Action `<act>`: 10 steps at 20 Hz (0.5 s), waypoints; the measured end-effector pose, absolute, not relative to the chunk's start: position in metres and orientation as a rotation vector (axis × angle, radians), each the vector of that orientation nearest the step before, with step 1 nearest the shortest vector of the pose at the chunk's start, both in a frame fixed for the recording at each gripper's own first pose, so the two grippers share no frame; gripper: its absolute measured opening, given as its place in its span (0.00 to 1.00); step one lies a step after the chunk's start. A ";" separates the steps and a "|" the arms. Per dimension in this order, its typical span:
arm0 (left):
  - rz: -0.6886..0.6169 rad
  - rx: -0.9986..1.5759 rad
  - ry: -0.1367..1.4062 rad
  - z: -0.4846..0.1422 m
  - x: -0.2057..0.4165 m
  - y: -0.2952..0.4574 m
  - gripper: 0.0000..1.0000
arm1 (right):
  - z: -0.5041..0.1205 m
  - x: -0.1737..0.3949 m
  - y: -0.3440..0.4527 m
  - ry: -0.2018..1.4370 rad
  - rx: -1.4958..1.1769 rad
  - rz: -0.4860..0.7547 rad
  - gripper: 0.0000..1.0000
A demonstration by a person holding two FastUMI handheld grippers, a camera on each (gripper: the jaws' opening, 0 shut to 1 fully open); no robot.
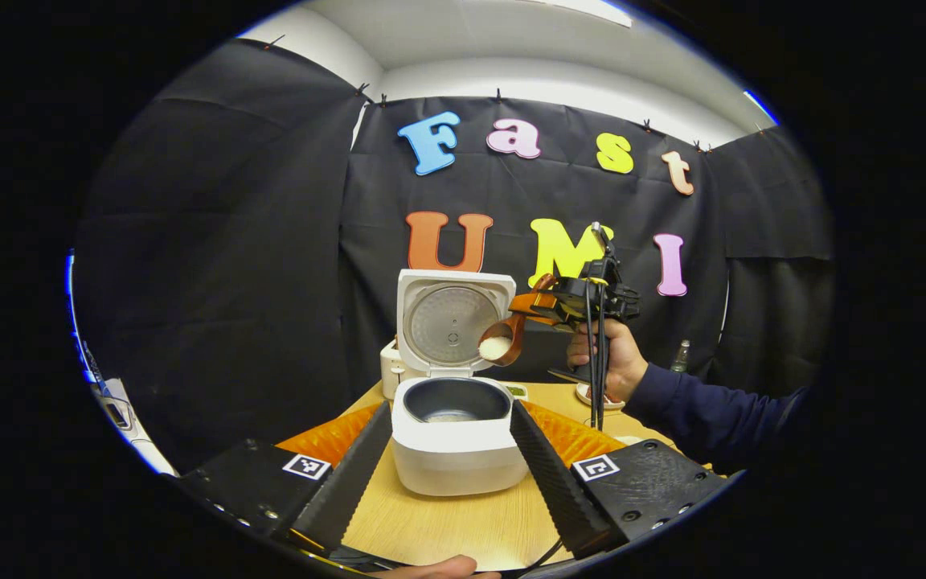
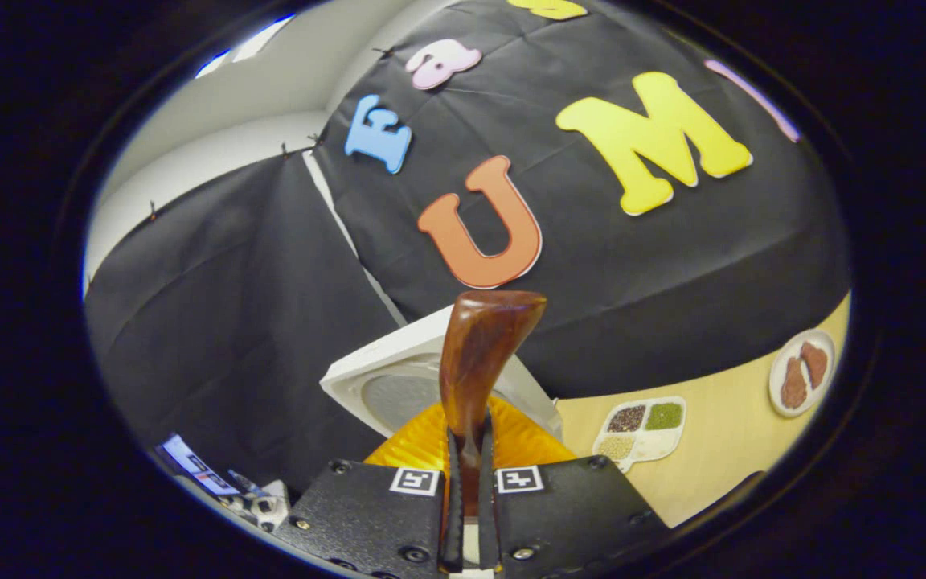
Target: Close the left gripper, press the button to open the rice cooker; take a wooden spoon from the chopstick holder with the right hand, scoop a spoonful of rice and pour it into the rice cooker, then put the wooden spoon back into the chopstick holder.
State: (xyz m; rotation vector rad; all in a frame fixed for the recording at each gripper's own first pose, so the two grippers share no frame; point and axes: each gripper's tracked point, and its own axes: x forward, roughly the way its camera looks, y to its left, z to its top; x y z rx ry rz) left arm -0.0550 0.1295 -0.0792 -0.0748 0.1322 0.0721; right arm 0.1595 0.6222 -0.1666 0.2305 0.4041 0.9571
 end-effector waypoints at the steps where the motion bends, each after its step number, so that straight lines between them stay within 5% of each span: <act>1: 0.075 -0.078 0.135 -0.077 -0.056 0.129 0.94 | -0.169 0.154 0.627 0.376 0.169 0.974 0.12; 10: 0.071 -0.106 0.131 -0.076 -0.057 0.129 0.94 | -0.183 0.119 0.644 0.211 -0.144 1.036 0.13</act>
